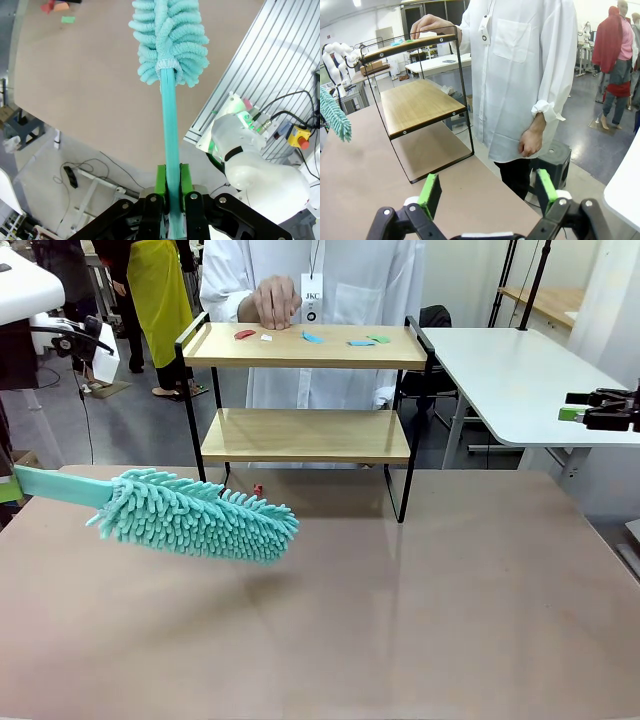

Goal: Clean the shelf.
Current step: Clean the specific section of the Shelf indicated by the human with the Duster.

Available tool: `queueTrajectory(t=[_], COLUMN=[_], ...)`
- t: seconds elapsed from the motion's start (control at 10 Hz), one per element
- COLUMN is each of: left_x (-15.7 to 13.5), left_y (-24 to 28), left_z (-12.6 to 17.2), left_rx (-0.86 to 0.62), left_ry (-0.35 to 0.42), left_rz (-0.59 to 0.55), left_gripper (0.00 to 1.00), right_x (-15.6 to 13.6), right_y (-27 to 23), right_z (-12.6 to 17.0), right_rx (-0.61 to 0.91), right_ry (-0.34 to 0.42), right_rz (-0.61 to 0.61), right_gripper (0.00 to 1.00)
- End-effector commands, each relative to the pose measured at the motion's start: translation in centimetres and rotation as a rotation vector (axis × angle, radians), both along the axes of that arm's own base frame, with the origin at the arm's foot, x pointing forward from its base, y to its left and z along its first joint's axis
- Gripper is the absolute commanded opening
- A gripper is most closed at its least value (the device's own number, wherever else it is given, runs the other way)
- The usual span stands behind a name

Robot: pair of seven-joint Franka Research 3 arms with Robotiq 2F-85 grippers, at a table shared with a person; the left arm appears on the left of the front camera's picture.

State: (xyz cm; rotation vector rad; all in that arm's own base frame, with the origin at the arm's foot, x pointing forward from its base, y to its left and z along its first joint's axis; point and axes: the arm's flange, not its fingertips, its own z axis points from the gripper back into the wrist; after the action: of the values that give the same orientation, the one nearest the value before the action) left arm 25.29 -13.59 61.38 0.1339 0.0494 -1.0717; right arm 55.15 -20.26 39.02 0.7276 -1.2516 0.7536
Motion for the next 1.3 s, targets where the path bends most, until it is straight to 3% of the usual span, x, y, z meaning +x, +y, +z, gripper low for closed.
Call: queueTrajectory(t=[0.0,1.2], left_x=[-0.23,-0.23], left_y=[0.35,0.35], left_z=[-0.20,-0.20], left_rx=[-0.017,-0.017], left_ry=[0.000,0.000], left_rz=[-0.002,-0.002], left_gripper=[0.13,0.13], right_x=[0.04,0.04], right_y=[0.18,0.18], right_z=[0.31,0.31], right_rx=[-0.003,-0.003], right_ry=[-0.005,-0.005], right_rz=[0.001,0.001], right_gripper=[1.00,1.00])
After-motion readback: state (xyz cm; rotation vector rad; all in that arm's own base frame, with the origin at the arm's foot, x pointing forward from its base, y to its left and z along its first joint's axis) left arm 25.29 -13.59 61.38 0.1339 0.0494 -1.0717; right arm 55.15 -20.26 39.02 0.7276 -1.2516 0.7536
